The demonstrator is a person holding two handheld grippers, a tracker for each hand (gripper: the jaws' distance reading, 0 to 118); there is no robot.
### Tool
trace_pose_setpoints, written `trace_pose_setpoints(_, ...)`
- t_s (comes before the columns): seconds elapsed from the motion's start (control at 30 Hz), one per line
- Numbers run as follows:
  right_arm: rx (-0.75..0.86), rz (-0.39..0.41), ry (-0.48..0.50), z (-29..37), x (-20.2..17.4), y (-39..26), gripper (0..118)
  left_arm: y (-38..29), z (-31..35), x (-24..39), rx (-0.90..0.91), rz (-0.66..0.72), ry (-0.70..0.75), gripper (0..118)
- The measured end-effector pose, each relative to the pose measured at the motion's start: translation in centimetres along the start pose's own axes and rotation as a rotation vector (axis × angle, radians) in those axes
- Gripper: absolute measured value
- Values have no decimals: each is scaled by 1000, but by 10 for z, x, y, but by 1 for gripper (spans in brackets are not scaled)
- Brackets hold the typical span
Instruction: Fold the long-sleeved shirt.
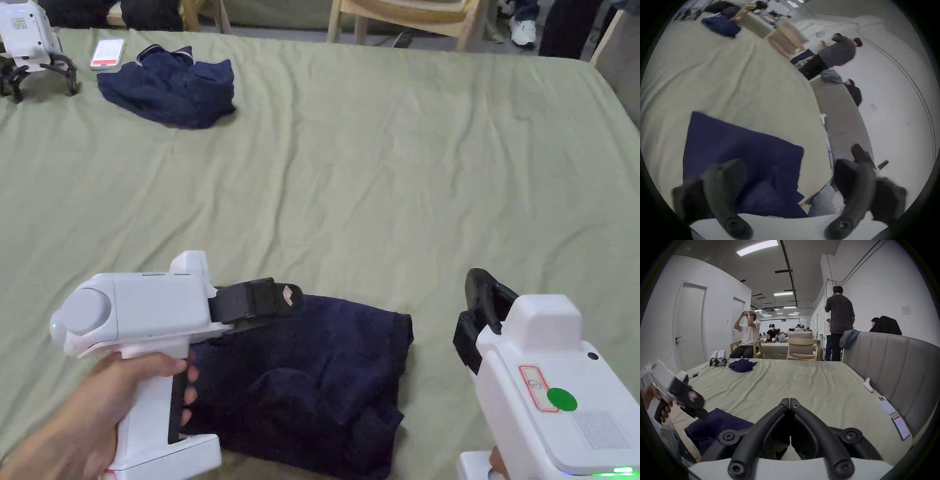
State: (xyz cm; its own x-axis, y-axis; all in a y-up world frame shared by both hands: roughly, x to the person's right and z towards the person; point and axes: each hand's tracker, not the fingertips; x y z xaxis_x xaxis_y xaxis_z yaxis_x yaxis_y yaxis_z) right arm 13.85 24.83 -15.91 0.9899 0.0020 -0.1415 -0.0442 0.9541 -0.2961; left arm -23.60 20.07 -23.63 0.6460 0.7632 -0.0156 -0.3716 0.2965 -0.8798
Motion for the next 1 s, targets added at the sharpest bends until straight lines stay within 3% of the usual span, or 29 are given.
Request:
trace_pose_setpoints(0.07, -6, -10, 5, 1, 0, -4, 0, -8, -27, -19, -64, 70, -20, 16)
trace_pose_setpoints(0.13, -14, -11, 9, 2, 0, -6, 0, -25, -56, -22, -145, 57, 36, 12)
trace_pose_setpoints(0.17, -17, -6, 6, 3, 0, -8, 0, -34, -75, -25, -190, 44, 24, 5)
trace_pose_setpoints(0.5, -39, -17, -31, 6, 16, -7, 0, -94, -168, 44, -333, 32, -148, 5)
trace_pose_setpoints(0.67, -17, -68, 5, 7, 21, 8, 0, -65, -92, 64, -146, -40, -219, 5)
trace_pose_setpoints(0.8, -168, -176, 253, -22, 14, 3, 0, -29, 11, 16, 55, -50, -100, 5)
trace_pose_setpoints(0.9, -390, -382, 471, -66, -7, -40, 0, -12, 66, -28, 140, -11, 3, 5)
trace_pose_setpoints(0.97, -563, -452, 527, -96, -26, -82, 0, -4, 83, -54, 134, 31, 27, 5)
trace_pose_setpoints(1.0, -644, -443, 518, -105, -32, -99, 0, -3, 87, -64, 129, 38, 15, 5)
